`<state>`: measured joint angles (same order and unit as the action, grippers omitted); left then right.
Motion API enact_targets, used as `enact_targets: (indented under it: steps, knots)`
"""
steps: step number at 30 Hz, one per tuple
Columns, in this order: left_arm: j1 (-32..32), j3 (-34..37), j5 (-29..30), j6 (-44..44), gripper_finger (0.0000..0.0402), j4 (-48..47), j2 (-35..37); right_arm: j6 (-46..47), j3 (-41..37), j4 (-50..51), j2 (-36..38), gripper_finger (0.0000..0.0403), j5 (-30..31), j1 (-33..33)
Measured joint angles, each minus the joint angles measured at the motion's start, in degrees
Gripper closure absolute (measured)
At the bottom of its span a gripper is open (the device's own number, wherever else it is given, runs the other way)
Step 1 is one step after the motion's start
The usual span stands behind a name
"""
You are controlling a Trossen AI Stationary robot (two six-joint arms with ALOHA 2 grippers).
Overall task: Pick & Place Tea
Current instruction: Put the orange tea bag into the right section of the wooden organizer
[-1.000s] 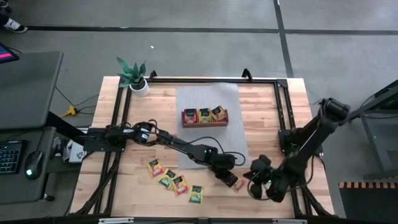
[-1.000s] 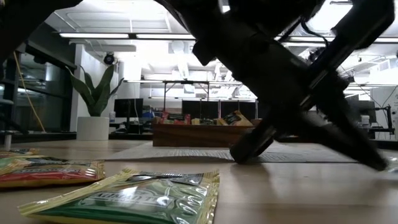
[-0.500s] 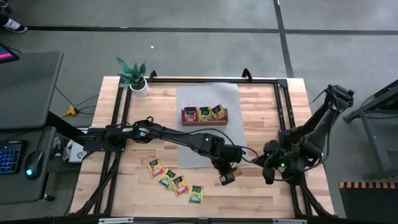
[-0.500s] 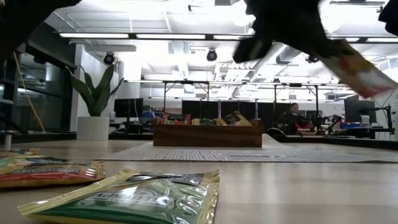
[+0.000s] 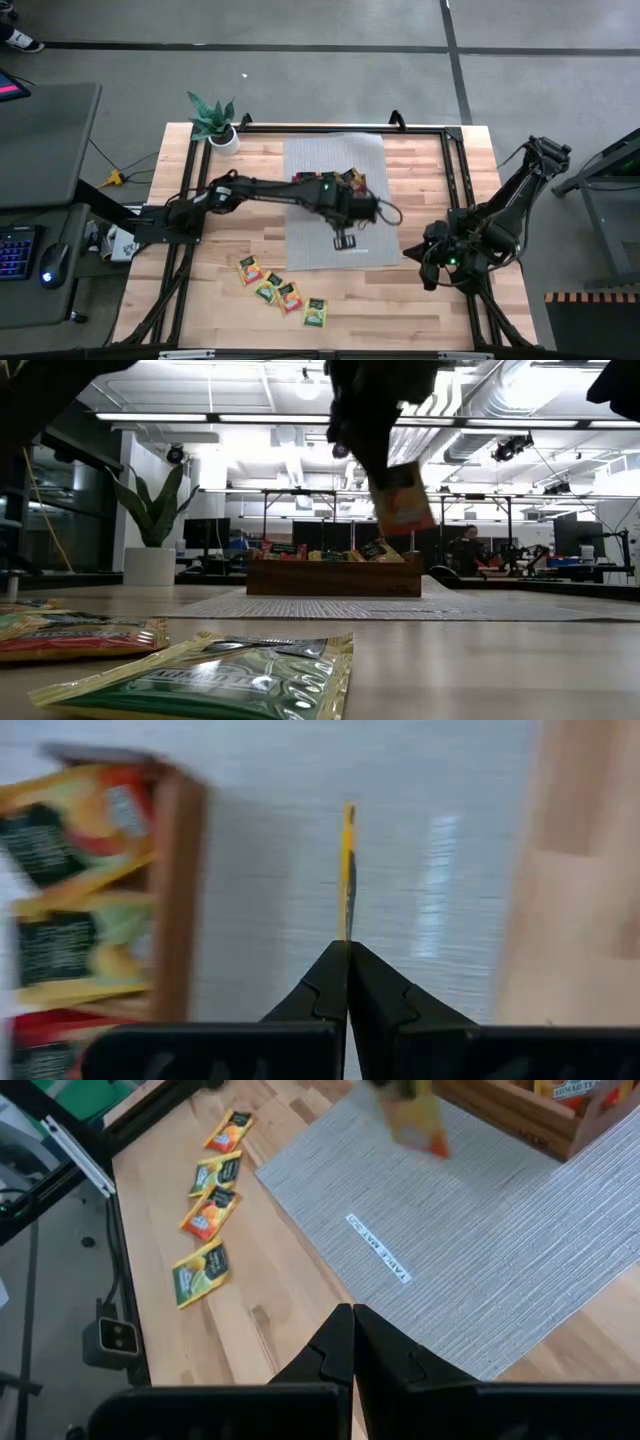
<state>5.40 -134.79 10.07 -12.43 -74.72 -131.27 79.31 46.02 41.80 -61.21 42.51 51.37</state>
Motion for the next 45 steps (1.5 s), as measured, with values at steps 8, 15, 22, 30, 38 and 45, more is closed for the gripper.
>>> enact_targets:
  steps: [8, 15, 22, 30, 38, 45]
  knots:
    - [-4.18, -0.17, 2.04, 6.80, 0.0401, -0.90, 0.03, 0.11, 0.00, -0.05, 0.00, 0.0403, 0.29, -2.25]
    - [-7.58, -0.17, 3.03, 12.79, 0.0401, -0.47, 0.03, -0.19, 0.00, -0.24, 0.00, 0.0403, 0.52, -5.16]
    - [-10.93, -0.17, 3.07, 19.17, 0.0401, 1.17, 0.03, -0.89, 0.00, -1.45, 0.00, 0.0403, 0.62, -7.59]
    - [-13.87, -0.17, 3.05, 24.68, 0.0401, 3.85, 0.03, -1.38, 0.00, -2.77, 0.00, 0.0403, 0.65, -9.58]
    - [-15.23, -0.22, 0.71, 27.53, 0.0401, 4.52, -1.39, -1.38, 0.00, -3.10, -0.02, 0.0403, 0.65, -10.70]
    - [-15.16, -0.19, -0.14, 28.14, 0.0401, 4.34, -3.16, -1.34, 0.00, -3.36, -0.02, 0.0403, 0.65, -11.01]
